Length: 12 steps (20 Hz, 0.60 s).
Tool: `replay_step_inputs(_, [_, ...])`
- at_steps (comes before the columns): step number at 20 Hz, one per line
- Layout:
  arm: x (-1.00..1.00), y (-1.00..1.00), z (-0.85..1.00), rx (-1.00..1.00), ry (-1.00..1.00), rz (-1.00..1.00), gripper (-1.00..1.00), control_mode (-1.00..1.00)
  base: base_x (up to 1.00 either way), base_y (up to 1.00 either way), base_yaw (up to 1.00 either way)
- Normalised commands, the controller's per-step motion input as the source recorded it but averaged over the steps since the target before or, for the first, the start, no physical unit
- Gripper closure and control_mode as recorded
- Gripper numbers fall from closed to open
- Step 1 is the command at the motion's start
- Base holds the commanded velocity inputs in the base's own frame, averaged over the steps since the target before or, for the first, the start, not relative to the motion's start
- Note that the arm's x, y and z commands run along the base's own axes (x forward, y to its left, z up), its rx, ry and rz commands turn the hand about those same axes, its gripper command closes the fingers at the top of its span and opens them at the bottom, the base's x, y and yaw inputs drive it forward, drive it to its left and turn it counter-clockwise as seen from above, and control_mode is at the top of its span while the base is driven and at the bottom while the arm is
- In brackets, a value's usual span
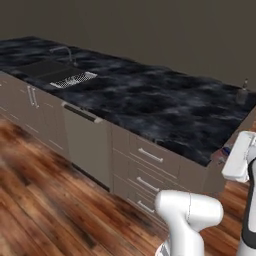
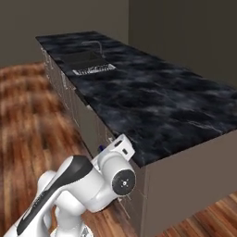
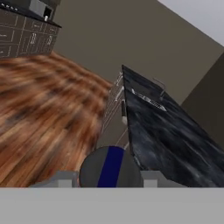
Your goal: Move the drinks to the dining counter.
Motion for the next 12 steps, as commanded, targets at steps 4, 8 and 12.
replay_step_inputs(4, [0.0, 0.0, 0.0, 0.0, 0.0, 0.0, 1.0, 1.0, -0.41, -0.9, 0.14])
replay_step_inputs(8, [0.0, 0.0, 0.0, 0.0, 0.0, 0.0, 1.0, 1.0, -0.2, -0.97, 0.15])
replay_step_inputs(12, [0.0, 0.0, 0.0, 0.0, 0.0, 0.0, 1.0, 1.0, 0.02, -0.92, 0.19])
